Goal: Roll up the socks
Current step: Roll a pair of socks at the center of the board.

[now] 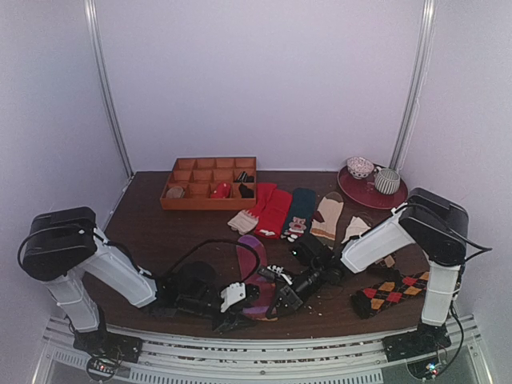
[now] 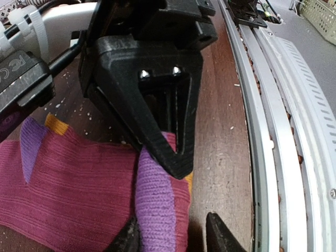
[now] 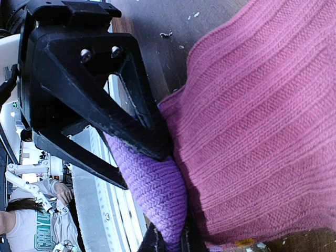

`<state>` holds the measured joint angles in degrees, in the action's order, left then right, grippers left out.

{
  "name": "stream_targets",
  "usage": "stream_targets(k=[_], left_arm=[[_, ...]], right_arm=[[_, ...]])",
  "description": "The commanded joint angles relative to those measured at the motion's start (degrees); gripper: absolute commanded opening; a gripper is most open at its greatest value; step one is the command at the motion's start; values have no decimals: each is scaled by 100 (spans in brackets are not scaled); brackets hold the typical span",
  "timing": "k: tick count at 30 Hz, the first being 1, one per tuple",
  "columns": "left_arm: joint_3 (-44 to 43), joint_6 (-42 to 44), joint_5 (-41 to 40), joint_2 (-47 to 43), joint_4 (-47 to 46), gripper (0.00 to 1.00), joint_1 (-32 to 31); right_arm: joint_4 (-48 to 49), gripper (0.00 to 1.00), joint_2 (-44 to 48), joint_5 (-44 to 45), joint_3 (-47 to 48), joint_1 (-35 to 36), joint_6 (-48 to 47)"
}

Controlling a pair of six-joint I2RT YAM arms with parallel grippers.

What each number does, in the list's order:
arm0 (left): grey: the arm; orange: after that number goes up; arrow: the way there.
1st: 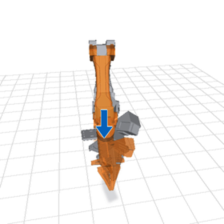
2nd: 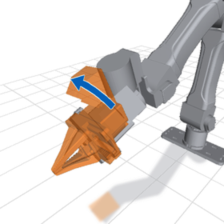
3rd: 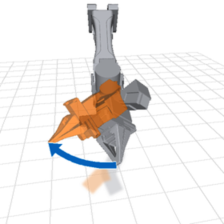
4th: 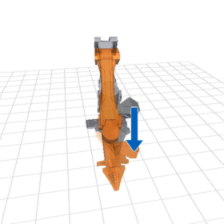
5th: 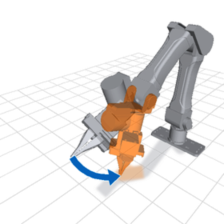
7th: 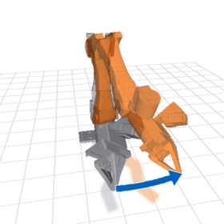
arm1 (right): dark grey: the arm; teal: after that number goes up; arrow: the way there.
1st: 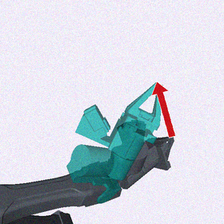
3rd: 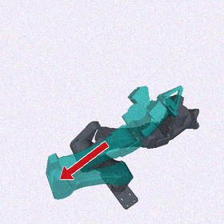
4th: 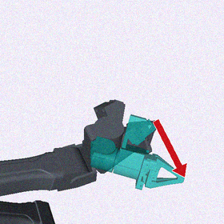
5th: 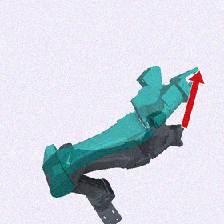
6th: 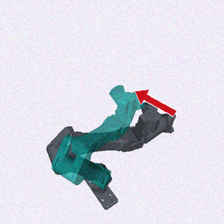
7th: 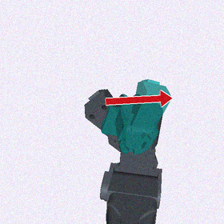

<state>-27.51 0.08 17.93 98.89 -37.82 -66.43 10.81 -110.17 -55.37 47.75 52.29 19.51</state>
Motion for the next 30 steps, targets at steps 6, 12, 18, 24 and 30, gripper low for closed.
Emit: stream_targets(k=[6, 12, 18, 24, 30], left_arm=[[40, -140, 165, 45, -328, 7, 38], [-44, -736, 245, 282, 52, 0, 120], [338, -2038, 515, 304, 627, 0, 219], [642, -2940, 1112, 535, 653, 0, 241], [614, -3165, 1522, 916, 862, 0, 319]], right_arm=[[-857, 2, -312, 591, -297, -17, 19], [-769, 4, -231, 682, -330, -17, -24], [-220, 22, 876, 1367, -600, -17, -519], [1170, 31, 2753, 2874, -1568, 319, -1618], [1706, 38, 3028, 4574, -2055, 1647, -3443]])
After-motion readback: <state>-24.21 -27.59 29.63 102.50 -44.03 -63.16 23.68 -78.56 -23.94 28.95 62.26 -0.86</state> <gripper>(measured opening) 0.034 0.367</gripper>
